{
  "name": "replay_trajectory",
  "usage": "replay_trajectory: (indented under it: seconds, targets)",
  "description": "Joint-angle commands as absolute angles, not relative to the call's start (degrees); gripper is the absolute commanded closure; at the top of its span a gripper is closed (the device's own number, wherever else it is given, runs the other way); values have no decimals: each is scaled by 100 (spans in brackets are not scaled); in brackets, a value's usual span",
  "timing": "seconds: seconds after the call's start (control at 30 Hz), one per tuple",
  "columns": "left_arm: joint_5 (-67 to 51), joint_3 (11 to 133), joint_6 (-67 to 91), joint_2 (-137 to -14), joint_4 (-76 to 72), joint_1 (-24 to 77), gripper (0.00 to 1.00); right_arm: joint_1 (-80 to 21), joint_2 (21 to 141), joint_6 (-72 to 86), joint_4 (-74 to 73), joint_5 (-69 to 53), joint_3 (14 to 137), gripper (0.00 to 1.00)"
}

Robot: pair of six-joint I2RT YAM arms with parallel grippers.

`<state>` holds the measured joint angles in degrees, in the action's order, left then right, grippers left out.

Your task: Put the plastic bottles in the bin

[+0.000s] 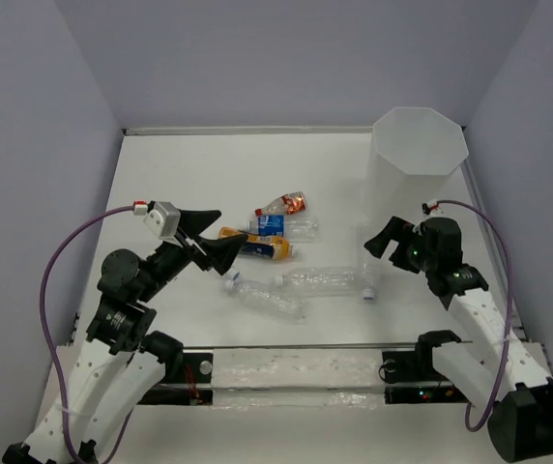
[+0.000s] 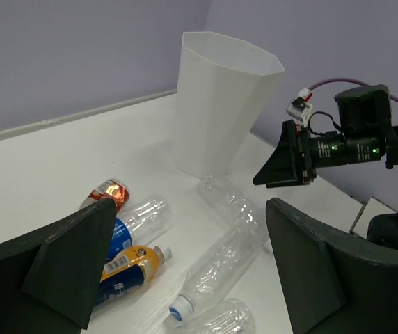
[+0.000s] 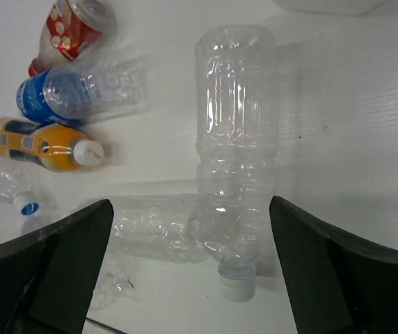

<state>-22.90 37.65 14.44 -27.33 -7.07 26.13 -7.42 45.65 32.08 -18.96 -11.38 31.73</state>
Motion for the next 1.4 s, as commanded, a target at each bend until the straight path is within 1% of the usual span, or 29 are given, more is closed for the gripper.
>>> replay_trajectory:
  seconds: [0.0, 0.2, 0.3, 0.5, 0.77, 0.87, 0.9, 0.93, 0.97, 1.07, 1.2, 1.27, 1.33, 1.37]
  targets:
    - [-2364, 4025, 1362, -2725, -782, 2566, 1, -958, 4860, 3366, -1108, -624, 2963, 0]
    - [-2390, 4025, 1371, -2786, -782, 2566, 1, -1011, 5457, 3402, -291, -554, 2672, 0]
    - [-2443, 4034, 1371, -2856, -782, 2558, 1, -1072, 5808, 3296, 342, -484, 2584, 0]
    - [-2487, 4025, 1362, -2848, -782, 2549, 1, -1134, 6695, 3041, 834, -317, 2803, 2]
    - [-2487, 4017, 1354, -2856, -791, 2540, 1, -1300, 7444, 2830, 1142, -35, 3085, 4]
    - [-2496, 4008, 1354, -2848, -800, 2549, 1, -1362, 7698, 2786, 1178, 271, 3208, 7]
    - [-2496, 4017, 1354, -2856, -809, 2540, 1, -1415, 7743, 2769, 1186, 333, 3217, 9]
    - [-2487, 4008, 1354, -2856, -809, 2531, 1, -1415, 7743, 2751, 1187, 395, 3217, 23]
    - [-2487, 4008, 1362, -2865, -809, 2531, 1, -1476, 7743, 2734, 1187, 509, 3191, 30]
    - [-2487, 4017, 1371, -2909, -809, 2531, 1, -1651, 7419, 2760, 1091, 737, 3050, 41]
    - [-2522, 4008, 1371, -2865, -817, 2531, 1, -1959, 6541, 2672, 397, 1229, 2988, 47]
    - [-2522, 4008, 1389, -2848, -817, 2523, 1, -2074, 5812, 2637, -200, 1458, 3049, 51]
    - [-2531, 4017, 1415, -2839, -835, 2531, 1, -2136, 5294, 2619, -630, 1398, 3268, 53]
    - [-2540, 4017, 1424, -2830, -835, 2531, 1, -2197, 4847, 2619, -763, 1397, 3391, 53]
